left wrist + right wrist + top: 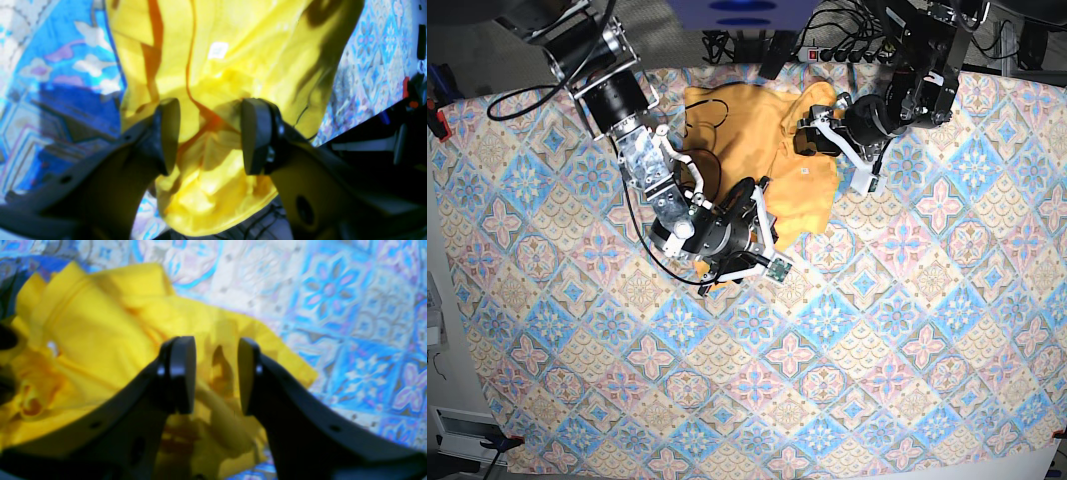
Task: Fold the T-shirt properly
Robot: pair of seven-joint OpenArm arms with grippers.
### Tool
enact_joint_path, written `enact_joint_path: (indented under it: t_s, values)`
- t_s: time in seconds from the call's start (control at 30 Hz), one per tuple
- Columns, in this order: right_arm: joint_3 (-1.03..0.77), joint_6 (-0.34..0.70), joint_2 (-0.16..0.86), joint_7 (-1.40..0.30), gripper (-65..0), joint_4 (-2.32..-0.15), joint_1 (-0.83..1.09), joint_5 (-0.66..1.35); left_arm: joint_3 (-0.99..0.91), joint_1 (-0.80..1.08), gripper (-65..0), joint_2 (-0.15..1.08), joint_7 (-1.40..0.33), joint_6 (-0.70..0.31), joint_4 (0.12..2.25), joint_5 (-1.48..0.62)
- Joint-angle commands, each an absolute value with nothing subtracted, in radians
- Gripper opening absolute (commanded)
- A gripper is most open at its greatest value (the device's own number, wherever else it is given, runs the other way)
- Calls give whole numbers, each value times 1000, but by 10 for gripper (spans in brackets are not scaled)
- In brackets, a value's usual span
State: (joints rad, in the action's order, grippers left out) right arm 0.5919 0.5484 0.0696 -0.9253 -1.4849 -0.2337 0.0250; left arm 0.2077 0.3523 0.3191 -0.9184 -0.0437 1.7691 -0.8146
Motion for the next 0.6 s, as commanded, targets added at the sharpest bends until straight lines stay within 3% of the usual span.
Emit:
enact_joint_path:
  t_s: [0.0, 0.13, 0.27, 0.5, 0.57]
  values:
    - [587, 549, 79, -903, -496, -1486, -260, 22, 206, 360, -360, 323, -911, -53, 1807, -829]
    - [587, 549, 102, -875, -588, -1419, -294, 22, 206, 371, -360, 325, -912, -53, 1822, -828]
    - [588, 549, 102, -865, -600, -1377, -306, 22, 206, 372, -360, 325, -914, -53, 1822, -828]
    - [642, 549, 102, -874, -466, -1406, -302, 22, 208, 372, -360, 325, -914, -53, 1821, -826]
    - [688, 549, 104, -875, -462, -1414, -302, 22, 208, 372, -360, 325, -914, -53, 1821, -826]
